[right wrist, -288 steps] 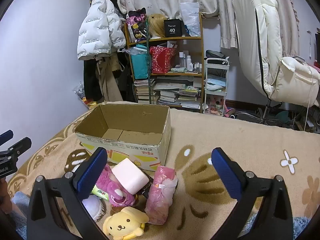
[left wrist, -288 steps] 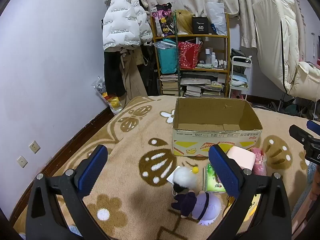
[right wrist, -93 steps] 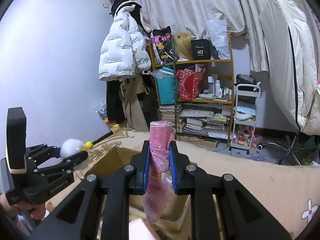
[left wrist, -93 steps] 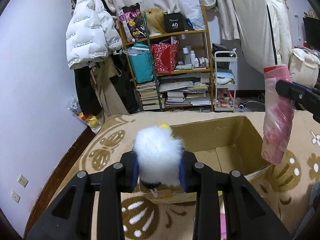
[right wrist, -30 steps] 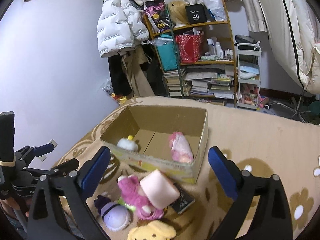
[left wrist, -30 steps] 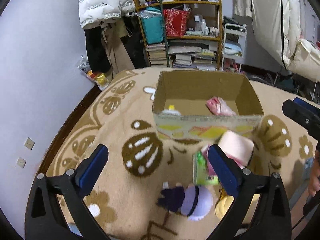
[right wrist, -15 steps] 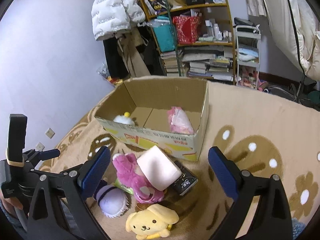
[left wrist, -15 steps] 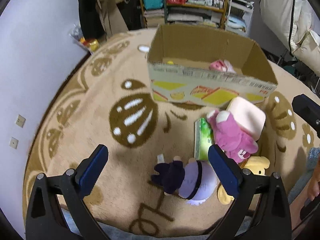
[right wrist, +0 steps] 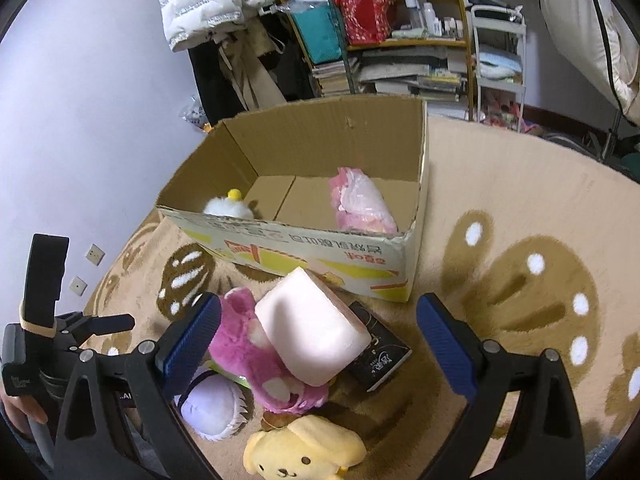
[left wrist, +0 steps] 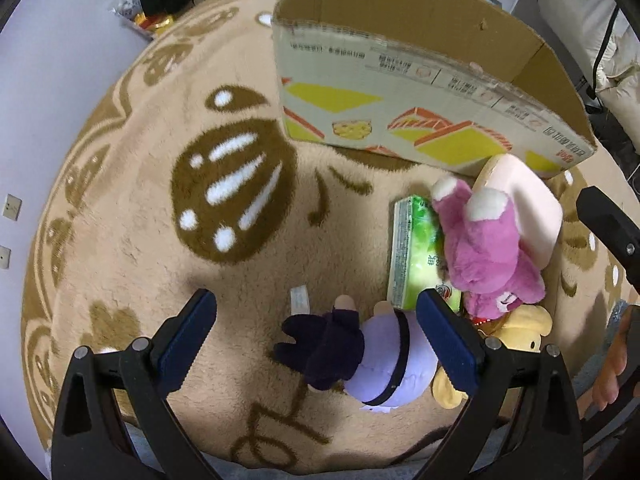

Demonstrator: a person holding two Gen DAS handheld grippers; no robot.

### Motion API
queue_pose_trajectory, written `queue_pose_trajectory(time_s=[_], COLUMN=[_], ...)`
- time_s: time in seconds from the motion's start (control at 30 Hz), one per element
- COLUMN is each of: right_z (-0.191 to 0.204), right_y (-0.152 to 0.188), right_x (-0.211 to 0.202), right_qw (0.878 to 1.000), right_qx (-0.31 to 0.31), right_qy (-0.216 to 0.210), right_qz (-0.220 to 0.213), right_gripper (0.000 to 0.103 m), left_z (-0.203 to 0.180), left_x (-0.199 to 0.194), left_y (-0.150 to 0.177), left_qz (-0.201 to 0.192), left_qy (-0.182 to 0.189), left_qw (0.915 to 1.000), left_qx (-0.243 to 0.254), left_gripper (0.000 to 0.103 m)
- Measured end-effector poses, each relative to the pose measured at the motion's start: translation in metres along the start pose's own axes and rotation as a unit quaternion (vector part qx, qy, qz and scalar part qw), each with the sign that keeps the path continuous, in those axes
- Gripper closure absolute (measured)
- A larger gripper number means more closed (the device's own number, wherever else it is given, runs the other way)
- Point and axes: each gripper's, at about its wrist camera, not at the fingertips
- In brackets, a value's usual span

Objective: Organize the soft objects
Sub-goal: 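Grasp the pink swirl roll plush with the right tool while the left tool grasps the purple doll plush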

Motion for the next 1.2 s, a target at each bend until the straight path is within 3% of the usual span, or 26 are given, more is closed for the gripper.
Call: queue_pose_trajectory(time_s=[0.27,0.63,0.8,0.87,1.03,1.07,1.1,1.2], right_z=[-0.008,-0.008,-0.003,-0.002,0.003,0.003,0.003,0.000], right_y=[-0.002,-0.003,0.002,0.004,0.005,0.006,0.006,0.004], right_x=[0.017,0.034,0.044,0.048,0.045,0.045,0.046,0.046], right_qw=[1.000,0.999,0.998,0.998,0.998,0.998,0.998,0.998], right_qx=[0.020,0.026,0.011,0.005,-0.015,-0.016,-0.018,-0.013], right_qy=[0.001,-0.006,-0.004,-0.001,0.001,0.000,0.001,-0.002], right_qz=[0.018,0.037,0.057,0.067,0.061,0.062,0.065,0.067], right_gripper=[0.001,0.004,0.013,0.022,0.037,0.042,0.043,0.048], left_z=[0.004,0.021,0.024,0.025,0.032,0.032,0.033,0.037], left_x=[0.024,0.046,0.052,0.051,0.051,0.050,0.048,0.045], left_y=[0.000,0.001,0.002,0.002,0.006,0.007,0.008,0.016], left_qz=[0.045,0.079,0.085,0.083,0.076,0.074,0.072,0.073], left_qy=[0.015,0.070,0.101,0.109,0.096,0.095,0.089,0.081], left_qw=[0.9988,0.9921,0.9879,0.9867,0.9873,0.9875,0.9881,0.9887], left_qx=[-0.014,-0.068,-0.082,-0.088,-0.101,-0.102,-0.103,-0.102], left_gripper=[0.004,0.005,0.022,0.027,0.039,0.044,0.062,0.062])
Point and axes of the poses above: each gripper's, at about its wrist camera, not at the fingertips, and x roughly the way its jaws point, z to its left, y to its underside, and after that the axes turned 8 degrees about x, right-handed
